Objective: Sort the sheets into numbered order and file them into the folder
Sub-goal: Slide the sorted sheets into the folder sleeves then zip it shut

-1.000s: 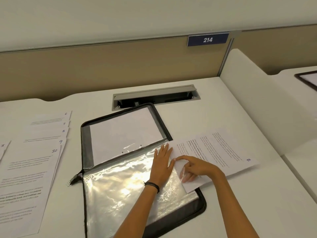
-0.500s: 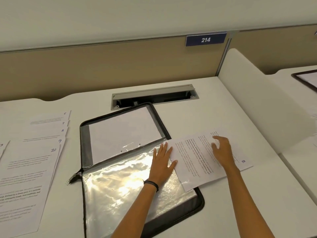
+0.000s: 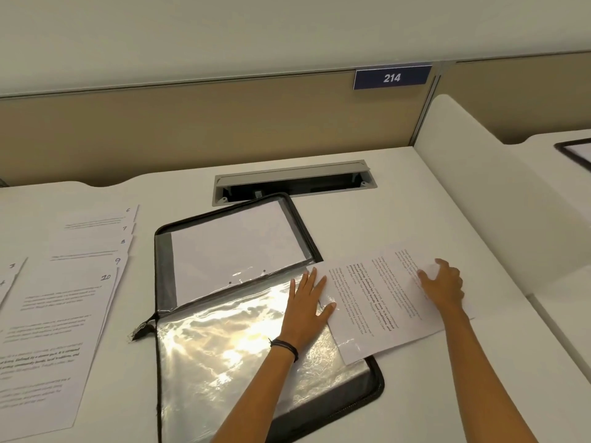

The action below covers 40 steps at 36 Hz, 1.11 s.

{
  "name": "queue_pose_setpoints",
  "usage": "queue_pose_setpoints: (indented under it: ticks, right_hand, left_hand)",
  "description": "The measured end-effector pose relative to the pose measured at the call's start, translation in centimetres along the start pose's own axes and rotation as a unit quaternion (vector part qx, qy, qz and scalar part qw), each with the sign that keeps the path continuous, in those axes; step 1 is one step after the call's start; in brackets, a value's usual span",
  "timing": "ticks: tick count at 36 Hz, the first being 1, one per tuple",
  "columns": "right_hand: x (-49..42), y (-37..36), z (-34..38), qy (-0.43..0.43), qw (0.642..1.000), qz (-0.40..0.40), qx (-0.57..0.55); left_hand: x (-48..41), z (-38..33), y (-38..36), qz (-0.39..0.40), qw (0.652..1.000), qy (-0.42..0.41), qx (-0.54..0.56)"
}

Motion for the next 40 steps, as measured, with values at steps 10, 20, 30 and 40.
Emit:
queue_pose_setpoints:
  ticks: [10,20,30,40]
  right_hand:
    - [0.0,-1.5,1.6,0.033,0.998,0.059,-0.006]
    - [1.7,-1.8,3.5,0.084,0.995,0.020,-0.047]
    - [3.7,0.8,4.3,0.064,0.989,-0.103,-0.085]
    - [3.4,1.5,5.4,0.064,0.993,-0.040,-0.089]
  left_hand:
    - [0.4,-0.1,0.6,0.005,1.000,-0.002,0.002]
    - [1.9,2.2,4.9,-0.045,0.998,0.006,0.048]
    - [7.5,8.0,13.1,-0.205,0.973,0.043,0.100]
    - [15.3,13.0,18.9,-0.344,0.915,0.180,0.114]
Point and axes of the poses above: each hand's wrist, its own x-axis away from the middle knuckle, its own y-axis out of the back of the hand, z = x × y, the point moved 8 cm from there along -x, towards the middle knuckle, and after that the axes turned 14 degrees about x, right-handed, at the moved point
